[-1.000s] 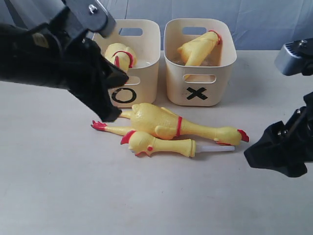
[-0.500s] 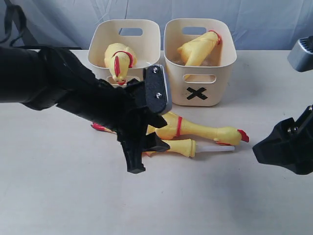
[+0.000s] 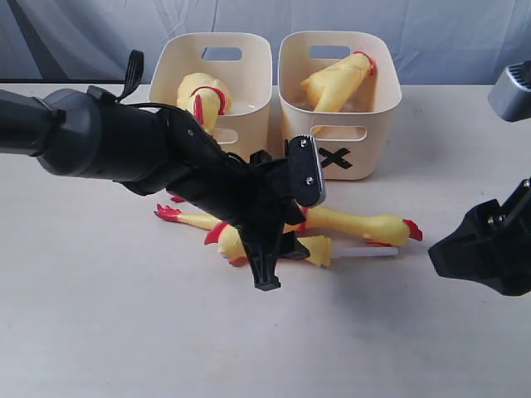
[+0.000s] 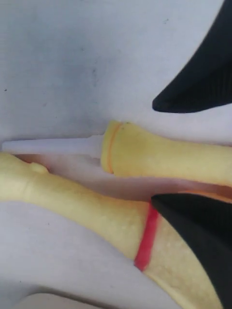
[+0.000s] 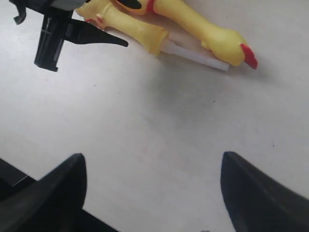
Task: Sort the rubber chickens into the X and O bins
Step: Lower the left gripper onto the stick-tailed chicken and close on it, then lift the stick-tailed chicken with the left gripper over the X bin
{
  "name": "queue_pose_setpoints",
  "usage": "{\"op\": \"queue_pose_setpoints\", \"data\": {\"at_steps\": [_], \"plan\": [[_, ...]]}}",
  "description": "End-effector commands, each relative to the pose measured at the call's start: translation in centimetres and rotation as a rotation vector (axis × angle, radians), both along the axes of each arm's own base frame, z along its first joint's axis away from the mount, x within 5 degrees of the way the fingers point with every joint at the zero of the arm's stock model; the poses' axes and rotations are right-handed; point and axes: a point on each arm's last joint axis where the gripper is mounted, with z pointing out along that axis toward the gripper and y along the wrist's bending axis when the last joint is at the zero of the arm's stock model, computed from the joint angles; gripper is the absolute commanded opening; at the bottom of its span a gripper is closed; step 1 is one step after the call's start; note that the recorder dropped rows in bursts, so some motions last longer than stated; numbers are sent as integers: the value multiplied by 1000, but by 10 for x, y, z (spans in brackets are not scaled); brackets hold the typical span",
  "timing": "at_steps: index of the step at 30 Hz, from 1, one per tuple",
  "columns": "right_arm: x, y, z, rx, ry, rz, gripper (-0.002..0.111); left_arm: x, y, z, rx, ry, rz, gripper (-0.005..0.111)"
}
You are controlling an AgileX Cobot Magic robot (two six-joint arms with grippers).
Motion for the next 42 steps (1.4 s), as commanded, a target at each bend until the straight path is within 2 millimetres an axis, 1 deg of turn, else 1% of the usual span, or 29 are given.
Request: {"op": "queue_pose_setpoints", "data": {"at_steps": [1, 2, 6, 16, 18, 23, 26, 27, 31, 33, 36, 39, 42], "plan": [[0, -1, 0, 2, -11, -4, 72, -1, -4, -5, -1, 29, -13, 47], [0, -1, 0, 4, -14, -4, 72, 0, -4, -12, 14, 38, -14, 47], [0, -1, 0, 4, -14, -4, 72, 6, -6, -26, 39, 31, 4, 47], [0, -1, 0, 4, -16, -5, 72, 6, -6, -43, 76, 51, -9, 46], [0, -1, 0, 4, -16, -5, 72, 6, -6, -43, 77, 50, -8, 39], [0, -1, 1, 5, -18, -5, 72, 6, -6, -43, 76, 50, -7, 12], [0, -1, 0, 4, -16, -5, 72, 3, -6, -42, 73, 79, -25, 1], [0, -1, -1, 3, -14, -5, 72, 1, -6, -42, 72, 93, -35, 0], [0, -1, -1, 2, -12, -5, 72, -7, -7, -31, 46, 164, -60, 0], [-2, -2, 0, 2, -16, -4, 72, -9, -7, -22, 24, 193, -28, 0], [-3, -3, 0, 1, -22, -3, 72, -11, -6, -2, -8, 205, 10, 0], [-6, -5, 2, -3, -35, -6, 72, -12, -3, 17, -28, 183, 35, 0], [-6, -7, 3, -3, -39, -30, 72, -8, -1, 37, -76, 98, 86, 0]]}}
